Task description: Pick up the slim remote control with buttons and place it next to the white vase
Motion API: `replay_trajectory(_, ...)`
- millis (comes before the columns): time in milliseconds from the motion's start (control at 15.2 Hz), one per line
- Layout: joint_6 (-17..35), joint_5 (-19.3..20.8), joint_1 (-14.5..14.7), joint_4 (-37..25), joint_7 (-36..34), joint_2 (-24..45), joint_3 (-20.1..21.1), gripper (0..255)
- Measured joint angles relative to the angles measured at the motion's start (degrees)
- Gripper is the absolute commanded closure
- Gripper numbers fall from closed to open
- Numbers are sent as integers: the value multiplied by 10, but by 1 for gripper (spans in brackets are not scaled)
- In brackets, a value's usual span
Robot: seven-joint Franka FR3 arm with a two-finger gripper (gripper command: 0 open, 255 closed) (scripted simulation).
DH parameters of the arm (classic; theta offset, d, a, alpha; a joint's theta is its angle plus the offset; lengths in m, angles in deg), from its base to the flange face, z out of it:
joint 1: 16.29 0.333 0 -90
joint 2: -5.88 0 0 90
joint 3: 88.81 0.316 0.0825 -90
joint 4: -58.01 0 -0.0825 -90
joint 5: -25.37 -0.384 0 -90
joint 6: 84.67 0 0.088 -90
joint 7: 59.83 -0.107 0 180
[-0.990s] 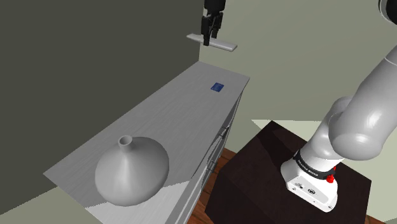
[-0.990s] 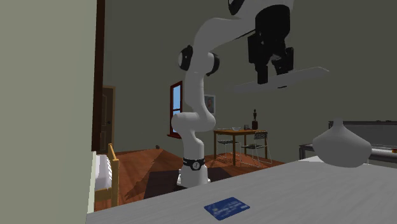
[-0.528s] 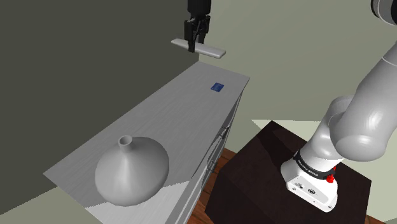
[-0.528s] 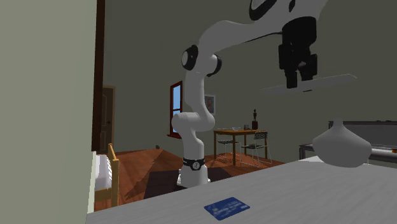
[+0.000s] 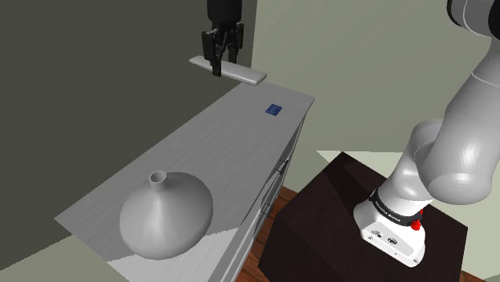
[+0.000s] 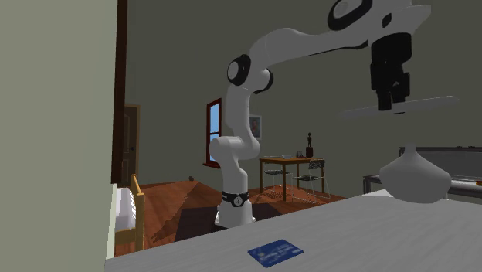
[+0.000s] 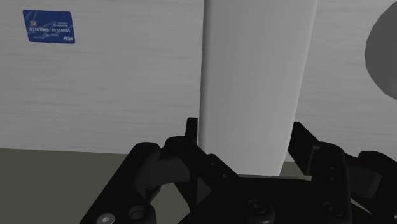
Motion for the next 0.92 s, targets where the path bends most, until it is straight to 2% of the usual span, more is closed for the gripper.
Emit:
replay_trajectory(132,-7,4,15,-31,-27,24,12,255)
replay_trajectory(330,5,5,22,-26,-40,31,17,255)
replay_trajectory(924,73,4,23,48,-44,26,18,255)
